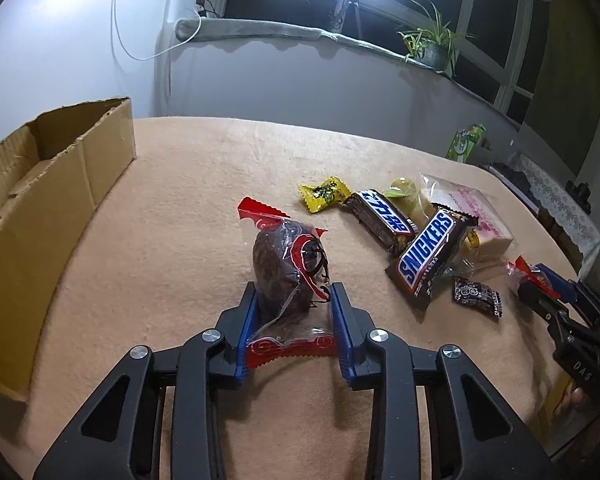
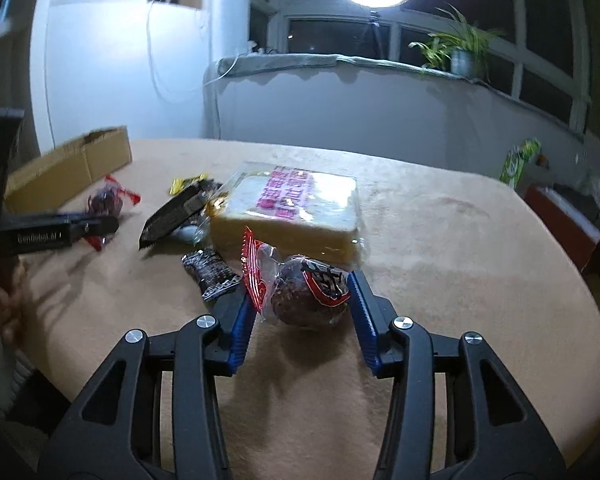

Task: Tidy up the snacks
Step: 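Grasp the red-wrapped chocolate pack with the left gripper, then carry the red-wrapped pack to the box and open the left gripper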

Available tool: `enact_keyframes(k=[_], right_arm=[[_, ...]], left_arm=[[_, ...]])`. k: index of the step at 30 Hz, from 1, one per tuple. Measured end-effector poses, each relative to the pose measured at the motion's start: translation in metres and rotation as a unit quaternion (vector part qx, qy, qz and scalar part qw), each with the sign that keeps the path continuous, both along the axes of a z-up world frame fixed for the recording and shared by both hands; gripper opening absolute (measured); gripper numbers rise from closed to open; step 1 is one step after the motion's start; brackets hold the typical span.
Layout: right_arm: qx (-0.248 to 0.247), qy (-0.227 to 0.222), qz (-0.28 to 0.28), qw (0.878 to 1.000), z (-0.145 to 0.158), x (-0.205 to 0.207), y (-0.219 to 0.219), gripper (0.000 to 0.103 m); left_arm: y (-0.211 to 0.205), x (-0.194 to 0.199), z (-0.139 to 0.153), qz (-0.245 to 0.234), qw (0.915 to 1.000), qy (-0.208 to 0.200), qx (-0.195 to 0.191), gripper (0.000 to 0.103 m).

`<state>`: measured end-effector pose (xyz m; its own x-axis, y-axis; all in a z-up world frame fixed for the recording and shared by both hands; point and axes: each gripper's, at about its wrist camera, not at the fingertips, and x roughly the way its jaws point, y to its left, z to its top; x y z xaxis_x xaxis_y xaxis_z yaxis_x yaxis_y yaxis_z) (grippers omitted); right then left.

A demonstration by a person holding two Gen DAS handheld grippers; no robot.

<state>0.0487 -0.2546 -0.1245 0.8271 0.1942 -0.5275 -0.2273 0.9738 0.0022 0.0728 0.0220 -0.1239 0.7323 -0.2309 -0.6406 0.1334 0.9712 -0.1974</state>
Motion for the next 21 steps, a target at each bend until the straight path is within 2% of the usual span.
enact_keyframes(k=[4,21], right_arm=[[0.032,-0.006,-0.011,0.999,0.004,-0.005,-0.014,0.046],[0.045,-0.038,-0.010,0.998,0.033,-0.020,-0.010,0.046]], left_arm=[[0.002,-0.004,0.003,-0.002,0.9999,-0.009,-0.010,0.031],[0.017,-0.029,0.023,0.013,0.9987,-0.040,-0.030,0.030]])
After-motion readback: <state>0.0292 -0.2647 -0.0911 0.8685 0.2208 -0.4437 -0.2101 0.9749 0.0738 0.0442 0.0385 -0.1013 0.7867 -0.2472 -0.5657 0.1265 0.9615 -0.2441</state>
